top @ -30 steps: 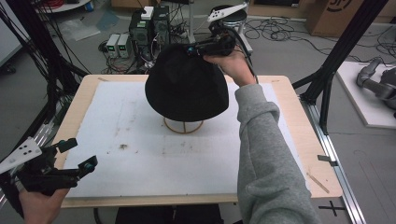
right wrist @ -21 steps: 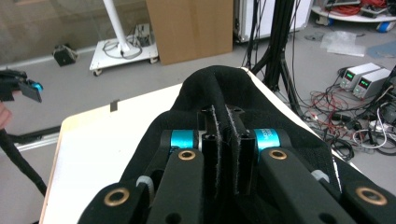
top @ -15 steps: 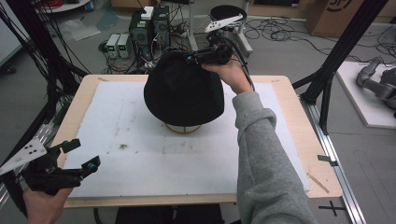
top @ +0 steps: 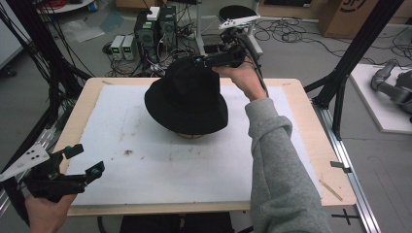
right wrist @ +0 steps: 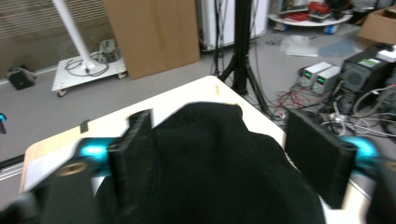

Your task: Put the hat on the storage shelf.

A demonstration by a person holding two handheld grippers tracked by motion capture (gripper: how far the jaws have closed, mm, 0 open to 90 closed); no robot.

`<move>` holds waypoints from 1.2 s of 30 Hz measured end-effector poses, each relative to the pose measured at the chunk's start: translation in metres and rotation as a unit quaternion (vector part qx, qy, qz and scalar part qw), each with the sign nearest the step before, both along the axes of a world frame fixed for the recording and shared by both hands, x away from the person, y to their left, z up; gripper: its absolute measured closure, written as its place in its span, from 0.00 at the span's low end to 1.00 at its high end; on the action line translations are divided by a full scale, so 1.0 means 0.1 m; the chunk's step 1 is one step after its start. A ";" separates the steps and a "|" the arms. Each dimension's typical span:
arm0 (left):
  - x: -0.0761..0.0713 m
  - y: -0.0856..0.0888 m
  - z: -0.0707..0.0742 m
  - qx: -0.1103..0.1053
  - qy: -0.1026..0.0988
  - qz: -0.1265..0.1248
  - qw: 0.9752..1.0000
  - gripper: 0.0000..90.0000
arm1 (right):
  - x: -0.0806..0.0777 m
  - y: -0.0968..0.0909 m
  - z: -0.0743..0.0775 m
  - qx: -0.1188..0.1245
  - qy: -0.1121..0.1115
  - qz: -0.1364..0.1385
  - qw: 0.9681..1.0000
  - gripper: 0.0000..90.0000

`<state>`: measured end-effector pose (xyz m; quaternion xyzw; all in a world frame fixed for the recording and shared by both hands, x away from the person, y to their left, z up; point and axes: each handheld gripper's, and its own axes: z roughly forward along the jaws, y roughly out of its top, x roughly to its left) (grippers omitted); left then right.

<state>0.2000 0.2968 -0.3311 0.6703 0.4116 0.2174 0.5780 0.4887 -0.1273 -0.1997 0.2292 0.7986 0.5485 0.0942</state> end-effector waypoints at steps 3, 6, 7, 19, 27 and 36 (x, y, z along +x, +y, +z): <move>0.01 0.01 0.01 -0.002 -0.003 0.003 1.000 0.02 | -0.08 -0.07 0.04 -0.004 0.006 -0.028 1.000 0.12; 0.04 0.01 0.02 -0.002 -0.007 0.007 1.000 0.02 | -0.20 -0.15 0.08 -0.013 -0.012 -0.048 0.999 0.12; 0.05 0.02 0.03 -0.001 -0.008 0.008 1.000 0.02 | -0.24 -0.18 0.09 -0.010 -0.013 -0.051 0.999 0.12; 0.12 0.06 0.08 -0.001 -0.016 0.022 1.000 0.02 | -1.00 -0.91 -0.18 0.008 -0.043 -0.121 0.992 0.12; 0.10 0.05 0.10 0.000 -0.022 0.019 1.000 0.02 | -1.35 -1.36 -0.53 0.032 -0.047 -0.140 0.988 0.12; 0.12 0.01 0.08 0.003 -0.019 0.020 1.000 0.02 | -1.70 -1.72 -0.90 0.037 -0.066 -0.175 0.982 0.12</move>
